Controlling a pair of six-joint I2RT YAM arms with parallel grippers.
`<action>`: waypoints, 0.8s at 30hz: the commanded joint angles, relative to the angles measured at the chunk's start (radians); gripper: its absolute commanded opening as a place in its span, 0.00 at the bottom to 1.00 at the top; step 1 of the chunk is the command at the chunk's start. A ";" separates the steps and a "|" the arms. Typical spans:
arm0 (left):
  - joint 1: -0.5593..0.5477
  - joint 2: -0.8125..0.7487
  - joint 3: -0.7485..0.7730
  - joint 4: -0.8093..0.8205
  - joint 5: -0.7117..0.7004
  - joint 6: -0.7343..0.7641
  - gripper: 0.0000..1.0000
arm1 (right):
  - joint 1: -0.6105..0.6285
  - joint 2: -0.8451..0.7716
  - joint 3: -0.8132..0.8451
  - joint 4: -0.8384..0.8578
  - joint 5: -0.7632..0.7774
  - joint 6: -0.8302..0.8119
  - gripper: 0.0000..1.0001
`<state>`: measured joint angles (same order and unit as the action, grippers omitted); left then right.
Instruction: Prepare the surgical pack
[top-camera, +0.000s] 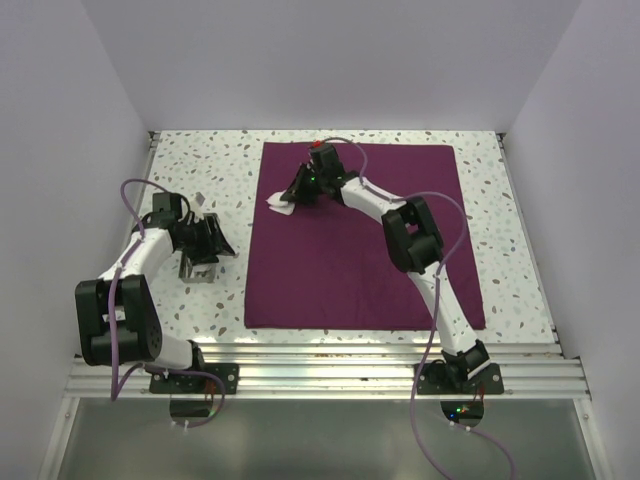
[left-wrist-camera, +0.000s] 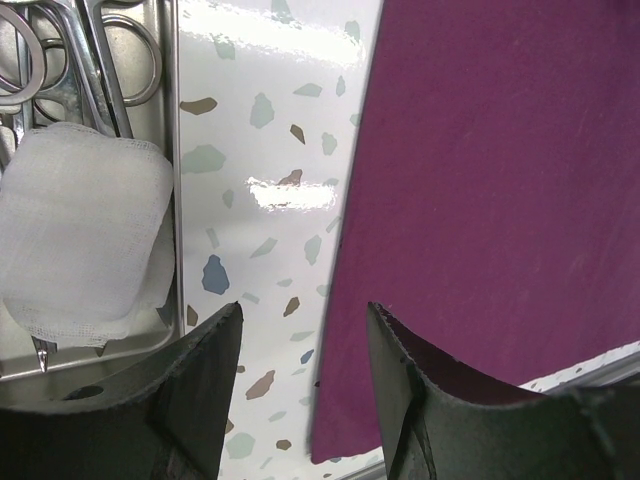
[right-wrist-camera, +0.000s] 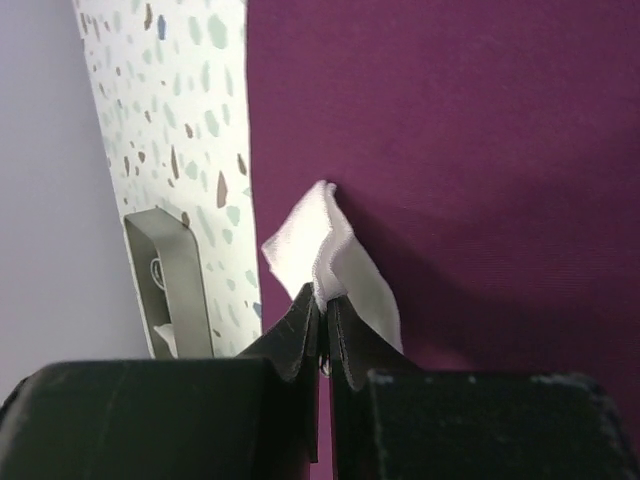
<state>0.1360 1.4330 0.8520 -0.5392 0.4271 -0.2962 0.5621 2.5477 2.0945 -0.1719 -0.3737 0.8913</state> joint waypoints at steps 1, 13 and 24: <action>-0.004 0.000 0.005 0.035 0.024 -0.004 0.57 | 0.016 -0.053 -0.025 0.032 0.045 0.027 0.00; -0.003 -0.005 0.012 0.028 0.024 -0.003 0.57 | 0.024 -0.073 0.013 -0.076 0.056 -0.043 0.09; -0.004 -0.009 0.004 0.030 0.027 -0.001 0.57 | 0.021 -0.191 -0.047 -0.182 0.078 -0.169 0.31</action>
<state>0.1360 1.4334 0.8524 -0.5392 0.4343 -0.2962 0.5823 2.4775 2.0586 -0.3309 -0.3218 0.7868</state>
